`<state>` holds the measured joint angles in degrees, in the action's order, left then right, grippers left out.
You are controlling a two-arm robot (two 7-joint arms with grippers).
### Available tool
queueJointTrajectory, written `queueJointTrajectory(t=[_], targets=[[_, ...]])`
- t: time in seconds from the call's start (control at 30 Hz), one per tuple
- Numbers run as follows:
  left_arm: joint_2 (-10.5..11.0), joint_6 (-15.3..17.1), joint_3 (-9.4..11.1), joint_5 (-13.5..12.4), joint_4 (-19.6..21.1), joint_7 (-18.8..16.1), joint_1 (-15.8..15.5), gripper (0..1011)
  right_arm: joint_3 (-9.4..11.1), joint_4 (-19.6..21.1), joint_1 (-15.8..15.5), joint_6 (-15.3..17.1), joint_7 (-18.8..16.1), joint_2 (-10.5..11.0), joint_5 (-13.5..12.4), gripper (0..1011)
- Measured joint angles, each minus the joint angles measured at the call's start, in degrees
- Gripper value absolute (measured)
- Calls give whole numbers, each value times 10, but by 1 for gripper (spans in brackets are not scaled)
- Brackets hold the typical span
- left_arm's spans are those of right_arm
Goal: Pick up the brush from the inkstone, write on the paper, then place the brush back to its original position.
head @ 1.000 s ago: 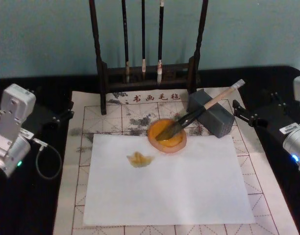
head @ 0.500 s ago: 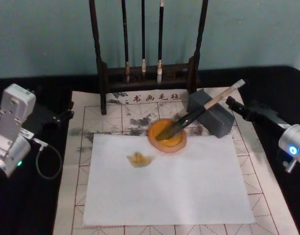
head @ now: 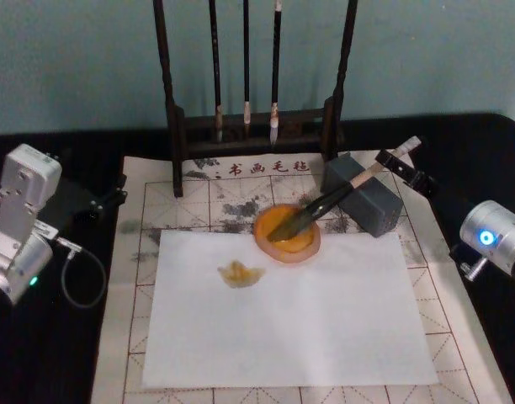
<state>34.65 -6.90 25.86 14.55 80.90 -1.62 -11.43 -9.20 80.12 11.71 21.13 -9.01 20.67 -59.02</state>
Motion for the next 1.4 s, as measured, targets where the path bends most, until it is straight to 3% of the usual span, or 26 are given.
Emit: queueJointTrajectory(t=[0.43, 0.93, 1.4], targets=[[0, 0, 0, 0, 0, 0, 0, 1001, 8, -34, 32, 19, 35, -32, -66, 1000], [0, 0, 0, 0, 0, 0, 0, 1001, 5, -45, 44, 25, 57, -40, -112, 1000], [0, 0, 0, 0, 0, 0, 0, 1001, -2, -54, 52, 23, 66, -37, -138, 1000]])
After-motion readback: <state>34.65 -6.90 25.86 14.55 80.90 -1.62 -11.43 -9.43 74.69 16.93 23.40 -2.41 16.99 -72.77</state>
